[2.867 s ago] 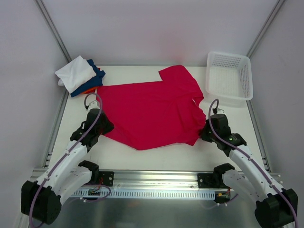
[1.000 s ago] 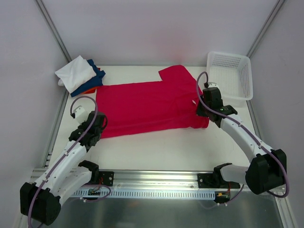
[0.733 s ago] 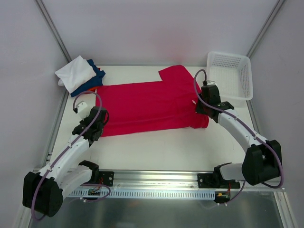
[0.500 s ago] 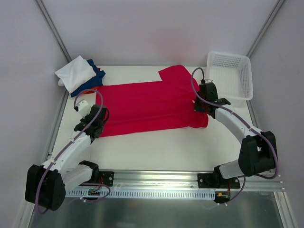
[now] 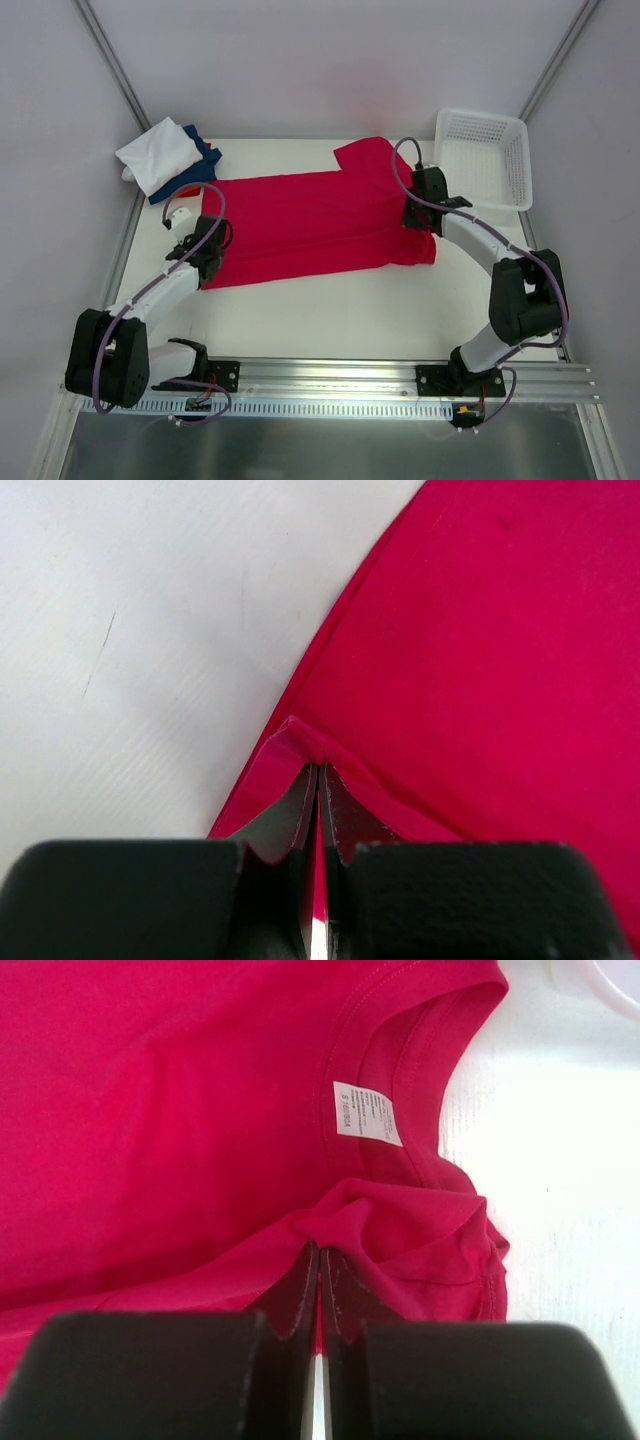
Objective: Fold and stack the t-shirts
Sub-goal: Fold the tshirt
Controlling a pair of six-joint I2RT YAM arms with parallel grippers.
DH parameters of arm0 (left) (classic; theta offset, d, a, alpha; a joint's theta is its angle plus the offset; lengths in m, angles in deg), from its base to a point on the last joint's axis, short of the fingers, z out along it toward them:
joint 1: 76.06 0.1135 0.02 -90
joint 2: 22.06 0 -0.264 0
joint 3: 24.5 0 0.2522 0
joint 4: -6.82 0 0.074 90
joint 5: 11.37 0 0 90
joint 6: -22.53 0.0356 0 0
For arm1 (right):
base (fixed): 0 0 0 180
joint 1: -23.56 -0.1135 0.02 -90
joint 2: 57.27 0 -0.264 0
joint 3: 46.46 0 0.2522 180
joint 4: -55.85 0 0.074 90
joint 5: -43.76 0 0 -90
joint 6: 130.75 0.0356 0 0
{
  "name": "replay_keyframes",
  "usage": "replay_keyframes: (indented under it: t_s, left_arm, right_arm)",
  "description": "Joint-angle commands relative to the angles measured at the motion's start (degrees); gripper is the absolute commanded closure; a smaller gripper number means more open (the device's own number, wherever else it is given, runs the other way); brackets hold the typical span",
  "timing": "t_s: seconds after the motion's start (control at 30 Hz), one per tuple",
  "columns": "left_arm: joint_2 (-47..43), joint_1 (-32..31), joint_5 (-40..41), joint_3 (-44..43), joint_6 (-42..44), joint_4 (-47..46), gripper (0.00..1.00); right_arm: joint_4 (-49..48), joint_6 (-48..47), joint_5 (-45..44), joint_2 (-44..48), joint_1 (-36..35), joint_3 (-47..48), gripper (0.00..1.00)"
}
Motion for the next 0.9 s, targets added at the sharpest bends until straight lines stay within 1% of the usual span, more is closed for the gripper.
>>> replay_keyframes:
  t_s: [0.0, 0.23, 0.43, 0.47, 0.5, 0.57, 0.6, 0.63, 0.67, 0.7, 0.73, 0.8, 0.87]
  left_arm:
    - [1.93, 0.93, 0.20, -3.40, 1.91, -2.97, 1.00]
    - [7.90, 1.54, -0.77, -7.87, 2.88, -3.33, 1.00]
    - [11.25, 2.07, -1.74, -10.69, 3.67, -3.24, 1.00]
    - [11.60, 2.16, -2.09, -10.96, 3.93, -3.15, 0.99]
    - [12.12, 2.25, -2.26, -11.22, 4.11, -3.15, 0.86]
    - [12.30, 2.42, -2.09, -11.66, 4.46, -3.15, 0.70]
    - [12.22, 2.42, -1.92, -11.75, 4.46, -3.24, 0.63]
    - [12.13, 2.42, -1.83, -11.75, 4.64, -3.24, 0.54]
    - [11.87, 2.34, -1.74, -11.75, 4.90, -3.24, 0.50]
    - [11.60, 2.34, -1.56, -11.75, 5.08, -3.24, 0.44]
    - [11.34, 2.42, -1.56, -11.84, 5.25, -3.15, 0.35]
    - [10.38, 2.51, -1.82, -11.75, 5.69, -3.07, 0.30]
    - [9.23, 2.42, -2.18, -11.75, 6.13, -2.98, 0.28]
  right_arm:
    - [-1.75, -0.38, -0.13, -1.47, 0.60, 3.57, 1.00]
    - [-1.75, -0.47, -0.48, -4.29, 0.51, 5.41, 0.99]
    - [-1.66, -0.55, -0.22, -6.49, 0.86, 6.73, 1.00]
    - [-1.58, -0.47, -0.13, -6.75, 0.95, 7.17, 0.94]
    - [-1.40, -0.64, -0.13, -7.02, 0.95, 7.44, 0.86]
    - [-1.05, -0.64, -0.13, -7.28, 0.95, 8.14, 0.73]
    - [-0.79, -0.82, -0.21, -7.28, 0.95, 8.32, 0.63]
    - [-0.52, -0.82, -0.39, -7.20, 0.95, 8.49, 0.60]
    - [-0.43, -0.99, -0.57, -7.02, 0.95, 8.67, 0.56]
    - [-0.09, -1.08, -0.65, -6.84, 0.95, 8.93, 0.55]
    - [0.09, -1.17, -0.92, -6.50, 1.03, 9.11, 0.55]
    - [0.62, -1.26, -1.09, -5.35, 0.95, 9.55, 0.54]
    - [1.15, -1.43, -1.36, -4.12, 0.95, 9.81, 0.55]
